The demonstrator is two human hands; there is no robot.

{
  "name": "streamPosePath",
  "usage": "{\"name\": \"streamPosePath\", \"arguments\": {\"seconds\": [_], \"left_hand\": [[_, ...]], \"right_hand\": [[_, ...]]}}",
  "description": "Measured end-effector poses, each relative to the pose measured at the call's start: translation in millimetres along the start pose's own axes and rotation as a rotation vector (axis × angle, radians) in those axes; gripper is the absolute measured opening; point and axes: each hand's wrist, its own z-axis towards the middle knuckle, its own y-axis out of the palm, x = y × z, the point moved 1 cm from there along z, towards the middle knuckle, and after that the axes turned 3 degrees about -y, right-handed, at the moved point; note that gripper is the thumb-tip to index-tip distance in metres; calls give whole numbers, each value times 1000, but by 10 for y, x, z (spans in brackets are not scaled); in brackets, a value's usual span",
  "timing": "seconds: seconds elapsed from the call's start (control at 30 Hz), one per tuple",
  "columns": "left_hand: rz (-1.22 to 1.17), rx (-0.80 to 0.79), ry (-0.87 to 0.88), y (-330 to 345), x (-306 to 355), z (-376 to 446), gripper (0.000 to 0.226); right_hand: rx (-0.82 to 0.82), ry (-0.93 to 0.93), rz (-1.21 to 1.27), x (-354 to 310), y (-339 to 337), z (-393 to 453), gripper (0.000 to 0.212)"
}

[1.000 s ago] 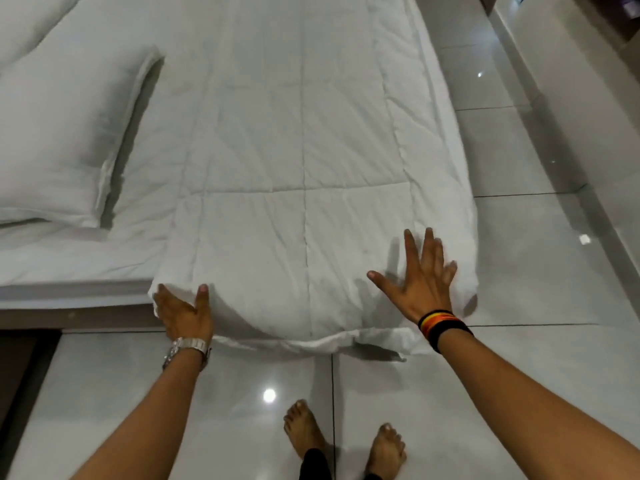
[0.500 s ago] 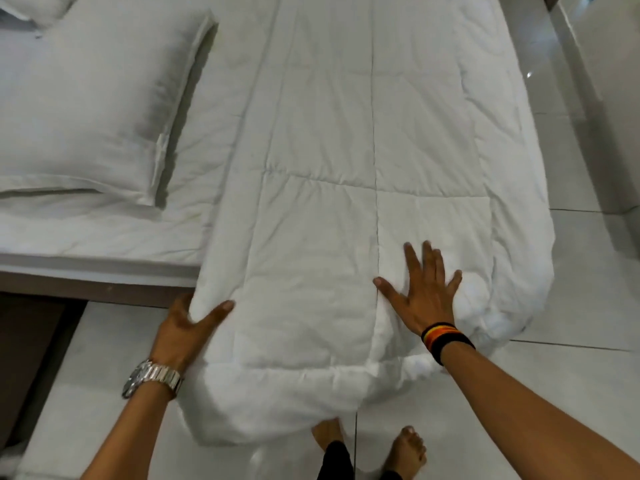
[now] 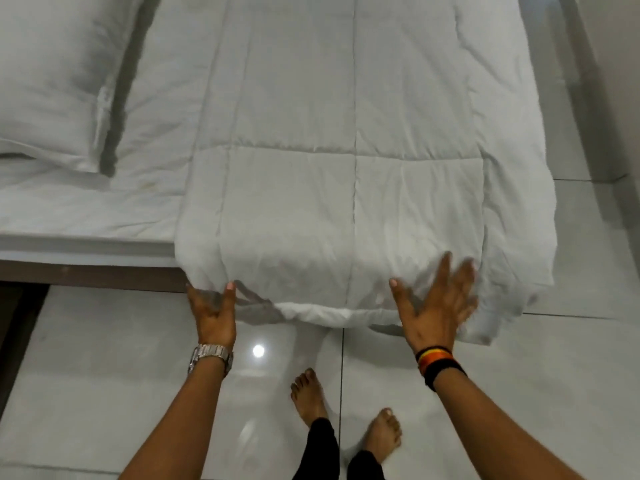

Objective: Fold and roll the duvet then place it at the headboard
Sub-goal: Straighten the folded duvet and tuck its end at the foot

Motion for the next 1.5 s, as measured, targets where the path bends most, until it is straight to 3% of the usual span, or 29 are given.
{"name": "streamPosePath", "arguments": {"seconds": [0.13,0.27,0.33,0.43,0.5,0.57,0.63,0.67,0.7,0.73,0.77,0.8,0.83,0.9,0.93,1.03,1.1,1.17,1.2,1.3,1.5], "left_hand": [[-104,124,-180,158,-574,186,100],[-347,184,-374,426,-910,471,129],[-549,53,-433,629,-968,549,135],[-765,-165,-396,1086,-1131,534,115],[-834,-108,-404,1253,-1163,546,108],[-884,-92,-406,1268,-1129,527,110],[-673,-192,-515,1486,-1160,456,104],[-538,-219,-688,1461,-1262,327,86],[-273,-182,-686,1465,-1652,83,60],[185,-179,-581,1611,-2098,-259,49],[471,-198,-523,1731,-2453,-579,49],[571,-213,-521,1814,-2651,-786,55],[668,-166,-374,1852,-2676,-845,66],[618,-52,-248,1837,-2521,-810,81],[607,-104,-239,1768,-2531,-856,84],[533,-48,-268,1550,-2509,-1137,58],[343,14,-375,1221,-2212,-1270,47],[-375,213,-490,674,-1702,-1311,41],[-497,128,-540,447,-1280,-1376,40],[-750,417,-324,-415,-263,-1485,55],[-964,280,-65,-505,1521,-1788,61]], "right_hand": [[98,467,207,902,55,-326,136],[164,710,505,1476,238,78,150],[187,867,689,1563,370,248,158],[194,1077,983,1598,665,345,181],[274,1151,1172,1570,839,386,192],[352,1185,1323,1497,936,441,188],[384,1219,1388,1479,973,488,167],[371,1241,1382,1491,969,477,158],[351,1259,1356,1490,942,446,153],[327,1275,1320,1486,911,417,150],[295,1281,1300,1481,882,404,144],[252,1268,1316,1445,832,401,133],[213,1239,1351,1404,782,409,120],[183,1184,1419,1334,682,416,94],[175,1159,1448,1316,630,371,84],[127,1101,1497,1307,341,-45,73],[186,1165,1387,1336,62,-481,71],[312,1286,1229,1223,-346,-780,83],[374,1325,1159,1087,-592,-838,95],[473,1323,1021,547,-1305,-784,127],[552,934,1119,-678,-2393,-55,131]]}}
